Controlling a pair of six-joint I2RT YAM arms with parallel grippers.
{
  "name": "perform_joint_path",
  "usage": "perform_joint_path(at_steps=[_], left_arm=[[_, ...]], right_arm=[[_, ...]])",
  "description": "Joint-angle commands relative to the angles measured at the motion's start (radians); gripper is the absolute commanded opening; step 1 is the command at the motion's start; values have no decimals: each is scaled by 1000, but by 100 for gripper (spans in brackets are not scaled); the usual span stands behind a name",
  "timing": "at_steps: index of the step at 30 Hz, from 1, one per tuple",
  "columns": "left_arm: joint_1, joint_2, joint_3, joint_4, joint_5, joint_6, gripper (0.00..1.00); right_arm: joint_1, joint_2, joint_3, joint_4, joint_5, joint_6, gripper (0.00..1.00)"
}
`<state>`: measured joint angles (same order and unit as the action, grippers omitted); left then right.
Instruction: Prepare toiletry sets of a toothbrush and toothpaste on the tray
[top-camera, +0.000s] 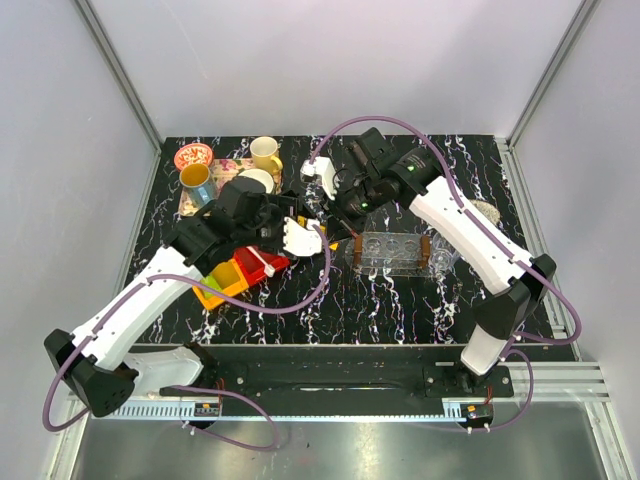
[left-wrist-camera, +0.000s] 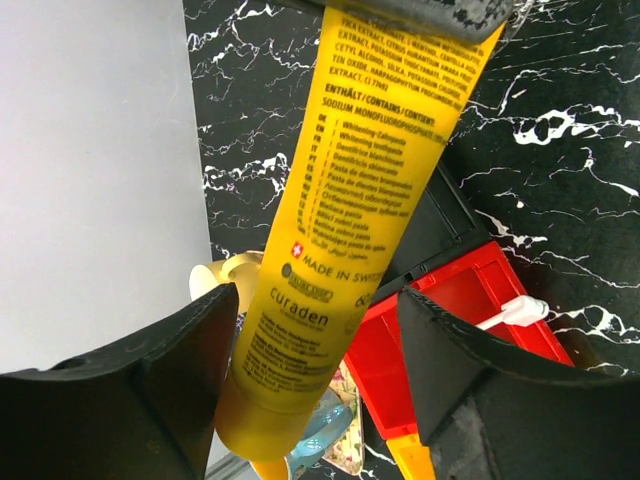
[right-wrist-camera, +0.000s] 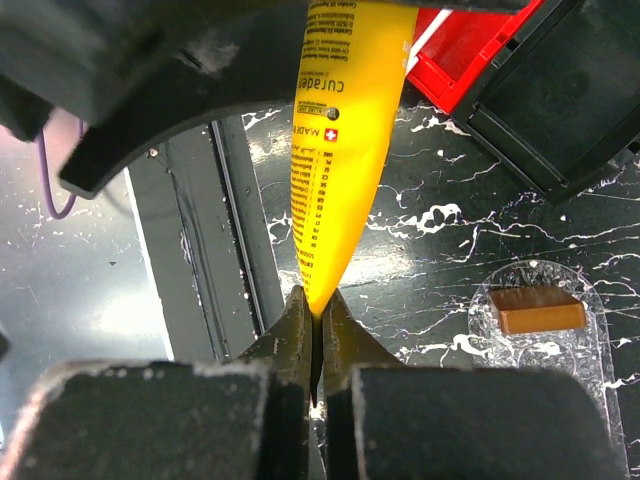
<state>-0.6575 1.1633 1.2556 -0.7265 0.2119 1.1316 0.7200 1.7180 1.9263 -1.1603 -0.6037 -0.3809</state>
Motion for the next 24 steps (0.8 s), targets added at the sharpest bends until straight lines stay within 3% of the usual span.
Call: perform_joint_path(at_steps=[1, 4, 7, 8, 15, 20, 24], left_arm=[[-21, 4, -33, 82, -68, 22, 65], [-33, 6, -47, 99, -91, 13, 53], [-44, 9, -45, 107, -98, -9, 21], [-45, 10, -45, 110, -101, -24, 18], [-67, 10, -59, 153, -101, -147, 0], [-67, -16, -94, 213, -83, -255, 0], [-65, -30, -139, 286, -62, -349, 0]], right_arm=[[2, -12, 50, 4, -38, 4, 0], [2, -15, 46, 4, -31, 2, 0], [2, -20, 39, 4, -25, 2, 0], [2, -23, 37, 4, -24, 0, 0], [-2, -70, 8, 48, 80, 16, 18], [-36, -106, -12, 94, 128, 51, 39], [-94, -147, -26, 132, 117, 79, 47]])
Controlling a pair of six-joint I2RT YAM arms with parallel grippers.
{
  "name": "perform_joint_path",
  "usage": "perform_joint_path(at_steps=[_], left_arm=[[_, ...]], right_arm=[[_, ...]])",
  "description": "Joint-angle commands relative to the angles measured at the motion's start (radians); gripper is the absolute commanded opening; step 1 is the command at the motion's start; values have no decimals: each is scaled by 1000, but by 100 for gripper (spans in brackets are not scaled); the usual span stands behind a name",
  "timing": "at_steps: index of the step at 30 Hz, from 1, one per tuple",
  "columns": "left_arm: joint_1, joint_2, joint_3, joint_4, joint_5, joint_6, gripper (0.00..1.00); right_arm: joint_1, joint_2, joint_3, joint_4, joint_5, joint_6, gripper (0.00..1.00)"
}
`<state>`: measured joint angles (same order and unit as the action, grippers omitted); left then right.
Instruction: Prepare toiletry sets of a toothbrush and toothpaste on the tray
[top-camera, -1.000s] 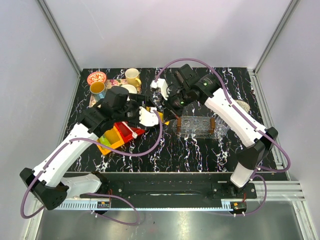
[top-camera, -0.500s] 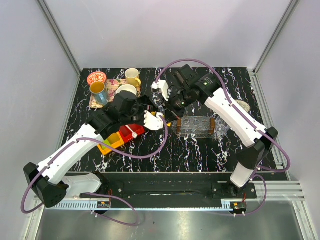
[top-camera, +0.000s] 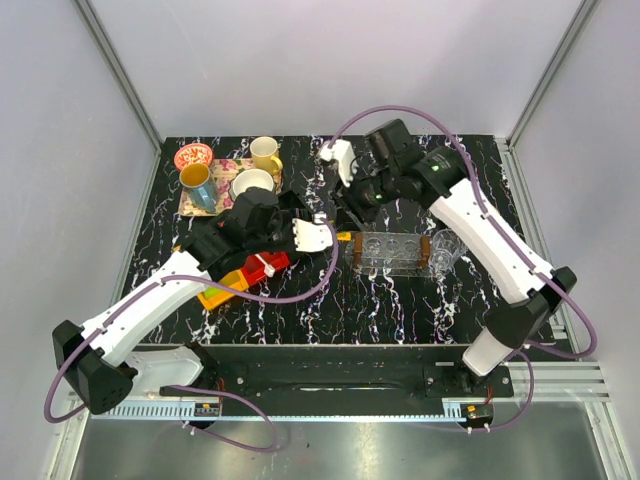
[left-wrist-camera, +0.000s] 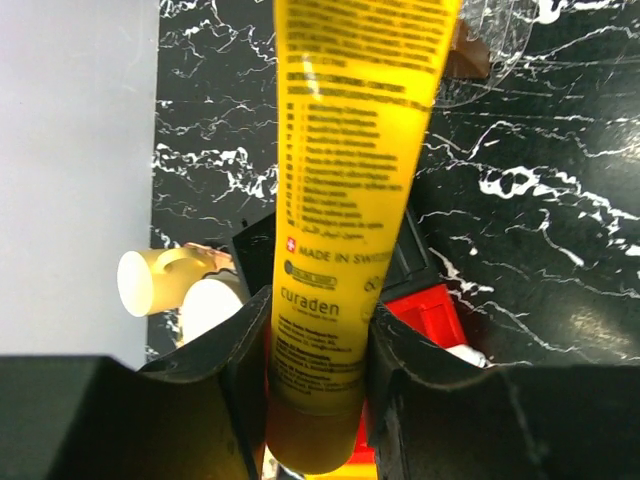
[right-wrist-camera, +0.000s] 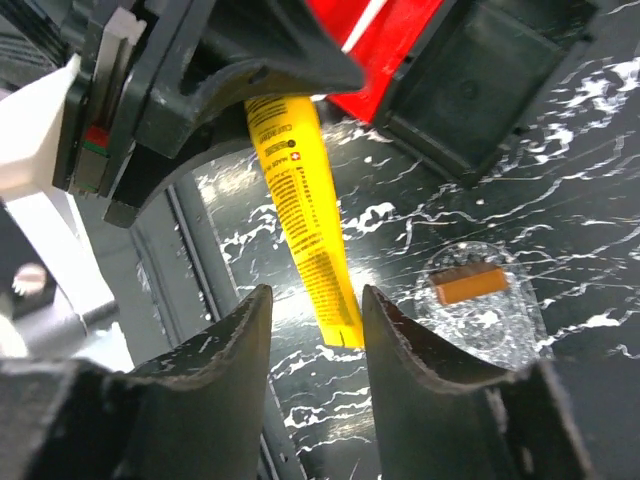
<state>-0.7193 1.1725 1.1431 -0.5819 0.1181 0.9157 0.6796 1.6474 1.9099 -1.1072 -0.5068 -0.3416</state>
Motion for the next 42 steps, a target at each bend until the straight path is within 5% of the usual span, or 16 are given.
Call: perform_joint_path(at_steps=[1, 17, 32, 42], left_arm=[[-3, -42, -32, 171, 43, -153, 0], [17, -28, -72, 484, 64, -627, 0], [17, -22, -77, 499, 129, -681, 0], [17, -11, -65, 501, 143, -684, 0]], right_arm=[[-66, -84, -14, 95, 19, 45, 48], [-227, -209, -115, 224, -62, 165, 62], [-252, -104, -29, 241, -285, 256, 70], [-250, -17, 3, 274, -378, 319, 65]])
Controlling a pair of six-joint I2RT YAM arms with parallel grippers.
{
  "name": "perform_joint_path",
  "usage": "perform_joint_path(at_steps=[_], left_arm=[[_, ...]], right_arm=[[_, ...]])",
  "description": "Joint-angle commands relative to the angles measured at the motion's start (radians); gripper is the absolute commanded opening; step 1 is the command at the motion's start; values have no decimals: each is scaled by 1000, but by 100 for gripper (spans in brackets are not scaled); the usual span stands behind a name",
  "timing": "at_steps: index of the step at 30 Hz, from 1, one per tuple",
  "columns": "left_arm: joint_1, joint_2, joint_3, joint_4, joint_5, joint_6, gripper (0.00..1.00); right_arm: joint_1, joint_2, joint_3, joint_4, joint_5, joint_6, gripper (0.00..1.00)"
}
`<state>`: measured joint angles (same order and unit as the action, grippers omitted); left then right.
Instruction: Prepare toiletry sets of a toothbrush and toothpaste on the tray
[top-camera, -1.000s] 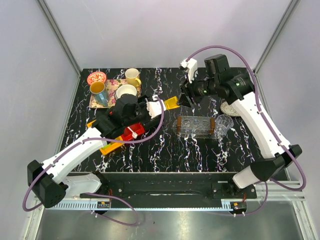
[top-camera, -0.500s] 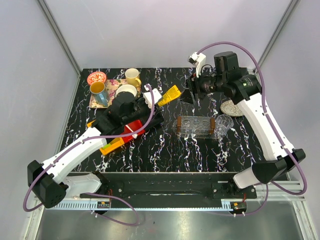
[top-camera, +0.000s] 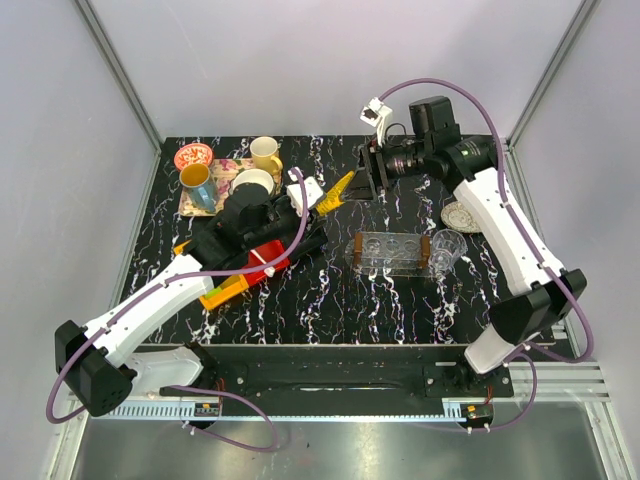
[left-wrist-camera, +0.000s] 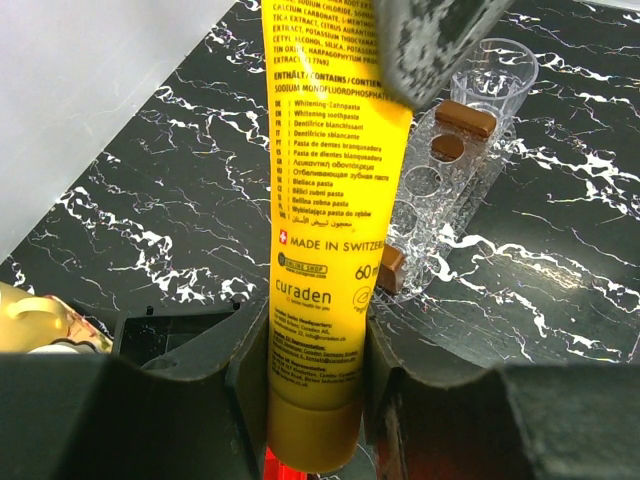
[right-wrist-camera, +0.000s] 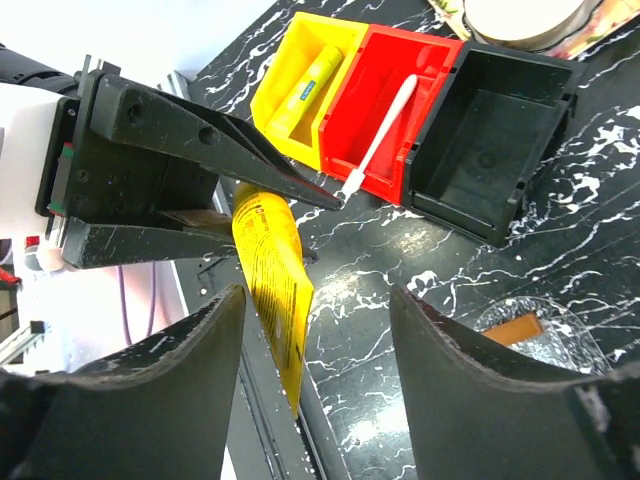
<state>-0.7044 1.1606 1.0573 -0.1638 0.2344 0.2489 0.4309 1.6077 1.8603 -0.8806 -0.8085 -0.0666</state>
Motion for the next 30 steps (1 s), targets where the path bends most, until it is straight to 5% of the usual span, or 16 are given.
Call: perform_joint_path(at_steps=[1, 8, 10, 11, 14, 22, 30], left_arm=[[2, 1, 21, 81, 25, -16, 0], [0, 1, 30, 79, 16, -11, 2], [0, 5, 35, 73, 10, -7, 13], [2, 5, 36, 70, 3, -2, 27], [0, -1, 30, 67, -24, 3, 55], [3, -27, -3, 50, -69, 29, 88], [13, -65, -16, -17, -142, 111, 92]], right_arm=[[-1, 29, 53, 49, -83, 47, 62], [0, 44, 50, 61, -127, 60, 16], [-1, 41, 48, 58, -121, 59, 3], [-3, 29, 43, 60, -97, 56, 0], [-3, 8, 45, 40, -10, 36, 0], [-1, -23, 88, -73, 239, -58, 0], [-3, -34, 103, -171, 568, -130, 0]])
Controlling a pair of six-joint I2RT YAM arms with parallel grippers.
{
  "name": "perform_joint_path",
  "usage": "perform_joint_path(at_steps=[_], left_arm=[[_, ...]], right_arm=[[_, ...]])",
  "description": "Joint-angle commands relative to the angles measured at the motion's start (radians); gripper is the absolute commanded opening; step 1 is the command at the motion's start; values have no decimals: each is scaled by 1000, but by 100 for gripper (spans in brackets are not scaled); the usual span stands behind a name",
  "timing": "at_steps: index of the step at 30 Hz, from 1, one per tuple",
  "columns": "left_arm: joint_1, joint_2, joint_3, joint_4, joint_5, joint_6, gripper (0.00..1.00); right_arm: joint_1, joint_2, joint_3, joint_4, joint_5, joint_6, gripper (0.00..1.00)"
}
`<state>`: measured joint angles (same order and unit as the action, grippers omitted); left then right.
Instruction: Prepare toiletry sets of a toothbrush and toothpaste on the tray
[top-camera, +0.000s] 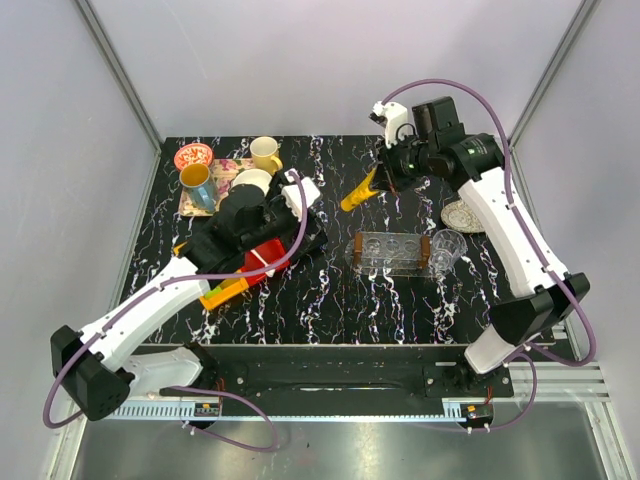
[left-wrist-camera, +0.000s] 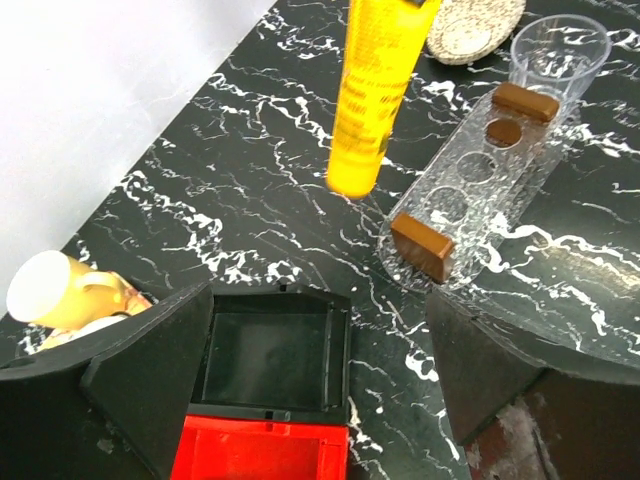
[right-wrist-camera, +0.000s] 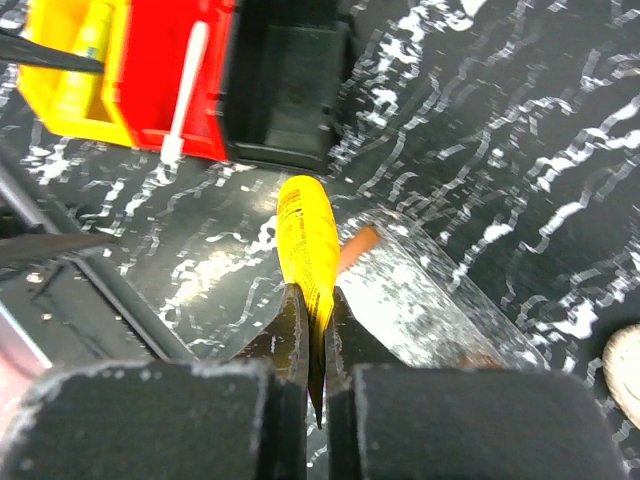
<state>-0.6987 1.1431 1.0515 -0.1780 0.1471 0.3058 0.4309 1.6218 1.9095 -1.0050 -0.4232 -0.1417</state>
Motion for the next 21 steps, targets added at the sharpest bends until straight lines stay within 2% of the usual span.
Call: perform_joint_path(at_steps=[1, 12, 21], left_arm=[[10, -49, -15, -15, -67, 73, 92], [82, -106, -133, -61, -75, 145, 94], [150, -131, -174, -80, -35, 138, 95]], right_arm=[[-1, -43, 60, -59, 217, -65, 0], [-1, 61, 106, -228, 288, -107, 0], [-1, 138, 69, -242, 299, -111, 0]])
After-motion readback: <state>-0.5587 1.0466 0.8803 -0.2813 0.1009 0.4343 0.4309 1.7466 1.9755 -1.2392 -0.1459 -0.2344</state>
